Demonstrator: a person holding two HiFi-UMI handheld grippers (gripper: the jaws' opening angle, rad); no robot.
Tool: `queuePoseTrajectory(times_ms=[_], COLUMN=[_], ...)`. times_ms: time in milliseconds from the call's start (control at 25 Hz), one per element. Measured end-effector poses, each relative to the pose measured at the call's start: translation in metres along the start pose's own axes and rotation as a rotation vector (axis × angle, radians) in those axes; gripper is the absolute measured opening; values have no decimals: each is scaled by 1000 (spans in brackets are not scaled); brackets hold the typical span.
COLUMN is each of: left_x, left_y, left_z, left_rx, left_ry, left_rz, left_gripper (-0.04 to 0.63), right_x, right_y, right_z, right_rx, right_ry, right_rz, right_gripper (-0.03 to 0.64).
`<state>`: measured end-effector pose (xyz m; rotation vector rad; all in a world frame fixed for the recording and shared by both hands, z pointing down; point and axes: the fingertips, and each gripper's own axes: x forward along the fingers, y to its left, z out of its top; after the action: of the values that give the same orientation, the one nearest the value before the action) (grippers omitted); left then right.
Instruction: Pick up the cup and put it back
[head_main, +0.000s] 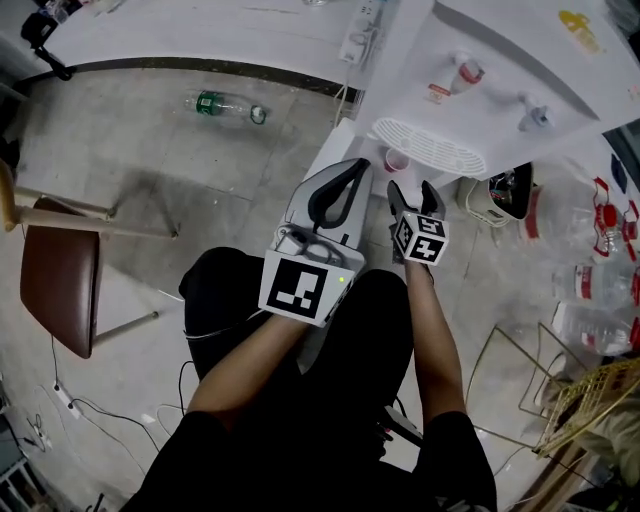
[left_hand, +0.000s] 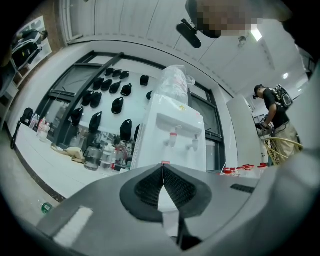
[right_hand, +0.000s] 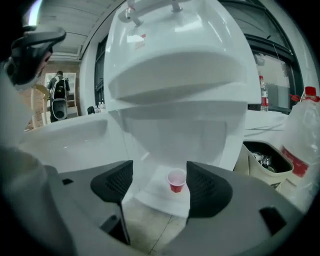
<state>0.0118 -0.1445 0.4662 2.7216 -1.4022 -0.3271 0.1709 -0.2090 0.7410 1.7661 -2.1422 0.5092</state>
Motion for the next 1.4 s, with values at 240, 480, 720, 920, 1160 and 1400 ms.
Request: queuePoseTrajectory(times_ms=[240,480,720,920,1160,1400], left_x=[4,9,12,12,8,5], left_y=[3,10,12,11,15,16], left_z=[-8,-20,-26,-27,-27,-25], left_rx=[-9,-15,-24,-29,-29,-41], left_ry=[14,41,51,56,60,56], left_rz=[-21,-32,-37,-43,-37,-37], left_gripper=[6,6,6,6,6,6], right_x=[62,108,140,158,166,161], right_y=[-23,-42,-56,-63,-64,-68], right_z=[-31,-58,-76,-86,-95,-96], right_rx=[17,51,37,47,52,55], right_ry=[79,140,212,248,291,286], right_rz=[-44,-73,-131,-154,-177,-207], right_gripper=[321,334,354,359,356,307])
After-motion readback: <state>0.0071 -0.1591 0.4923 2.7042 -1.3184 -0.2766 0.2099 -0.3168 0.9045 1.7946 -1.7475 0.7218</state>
